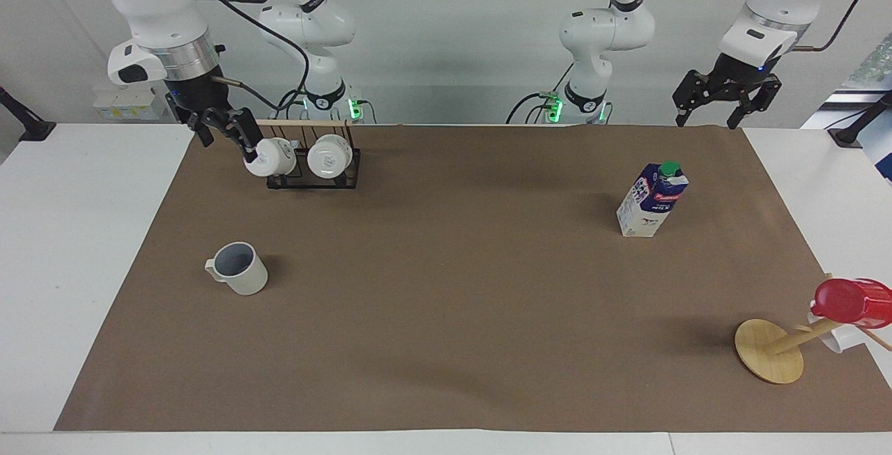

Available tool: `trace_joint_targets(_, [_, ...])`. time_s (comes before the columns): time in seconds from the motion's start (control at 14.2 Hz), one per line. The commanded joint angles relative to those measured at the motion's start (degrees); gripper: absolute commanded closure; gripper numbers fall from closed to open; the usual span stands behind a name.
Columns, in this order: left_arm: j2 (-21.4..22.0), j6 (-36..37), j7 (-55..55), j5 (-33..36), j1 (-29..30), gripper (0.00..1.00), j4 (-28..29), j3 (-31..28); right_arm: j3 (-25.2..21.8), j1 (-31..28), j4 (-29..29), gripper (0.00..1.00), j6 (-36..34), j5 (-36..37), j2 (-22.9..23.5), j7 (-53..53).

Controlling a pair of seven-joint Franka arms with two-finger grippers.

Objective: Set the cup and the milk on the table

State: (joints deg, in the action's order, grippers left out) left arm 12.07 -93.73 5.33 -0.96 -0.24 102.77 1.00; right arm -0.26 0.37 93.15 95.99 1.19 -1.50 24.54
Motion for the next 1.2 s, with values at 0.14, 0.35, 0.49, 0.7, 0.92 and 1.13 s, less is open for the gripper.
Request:
trace_joint_targets(0.14, [-0.1, 1.4, 0.1, 1.2, 2.5, 0.0, -1.1, -0.5, 0.3, -0.7, -0.5, 0.0, -0.5, -0.3, 0.4, -0.4])
trace_joint_targets(0.35, [-0.1, 1.4, 0.2, 1.2, 2.4, 0.0, -1.1, -0.4, 0.3, -0.7, -0.5, 0.0, -0.5, -0.3, 0.4, -0.4])
trace_joint_targets(0.49, [-0.1, 1.4, 0.2, 1.2, 2.2, 0.0, -1.1, -0.4, 0.3, -0.8, -0.5, 0.0, -0.4, -0.3, 0.4, -0.5])
trace_joint_targets(0.7, [-0.2, 2.0, -0.1, 1.2, 1.9, 0.0, -1.1, -0.4, 0.3, -1.9, -0.5, 0.0, -0.1, -1.0, 0.4, -1.9])
trace_joint_targets(0.92, [-0.1, 2.1, -0.1, 1.2, 1.8, 0.0, -1.2, -0.4, 0.3, -2.1, -0.5, 0.0, 1.0, -1.0, 0.4, -2.7])
trace_joint_targets(1.13, [-0.2, 2.1, -0.2, 1.2, 2.0, 0.0, -1.2, -0.4, 0.3, -2.2, 1.0, 0.0, 3.2, -1.0, 0.4, -3.1])
